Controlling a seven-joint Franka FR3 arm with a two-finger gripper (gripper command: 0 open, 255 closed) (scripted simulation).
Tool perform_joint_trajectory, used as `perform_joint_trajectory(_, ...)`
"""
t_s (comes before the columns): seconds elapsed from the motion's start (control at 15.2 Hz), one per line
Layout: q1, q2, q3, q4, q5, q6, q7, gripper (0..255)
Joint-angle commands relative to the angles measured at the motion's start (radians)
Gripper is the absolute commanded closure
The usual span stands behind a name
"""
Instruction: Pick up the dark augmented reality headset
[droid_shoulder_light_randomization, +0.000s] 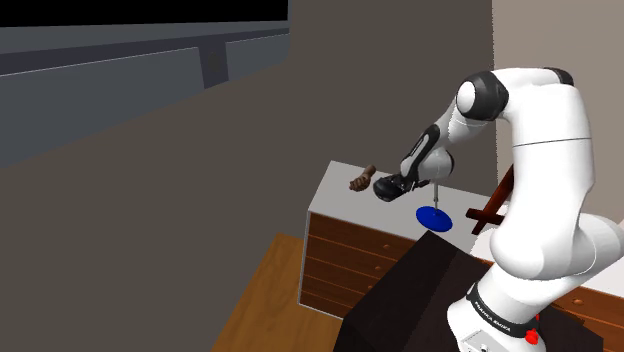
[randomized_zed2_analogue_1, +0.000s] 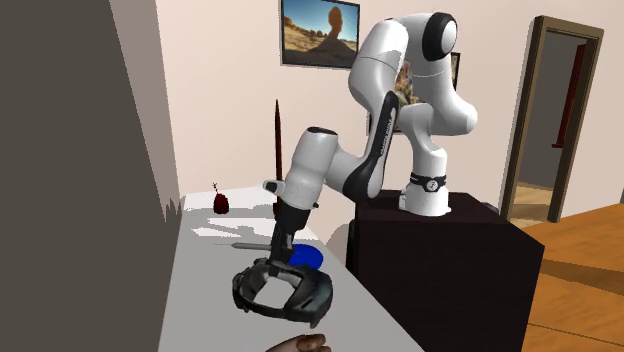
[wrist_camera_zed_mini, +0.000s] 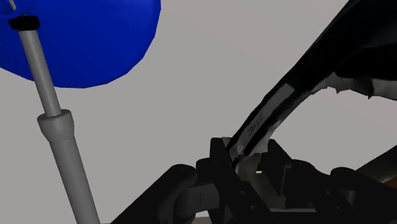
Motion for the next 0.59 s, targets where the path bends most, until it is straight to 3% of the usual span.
perform_joint_trajectory(0.0,0.005,-0.026,-0.006,-0.007,-0.003,-0.018,-0.001,255)
perform_joint_trajectory(0.53,0.023,-0.106,-0.026,-0.029,-0.013,-0.075,-0.005,255)
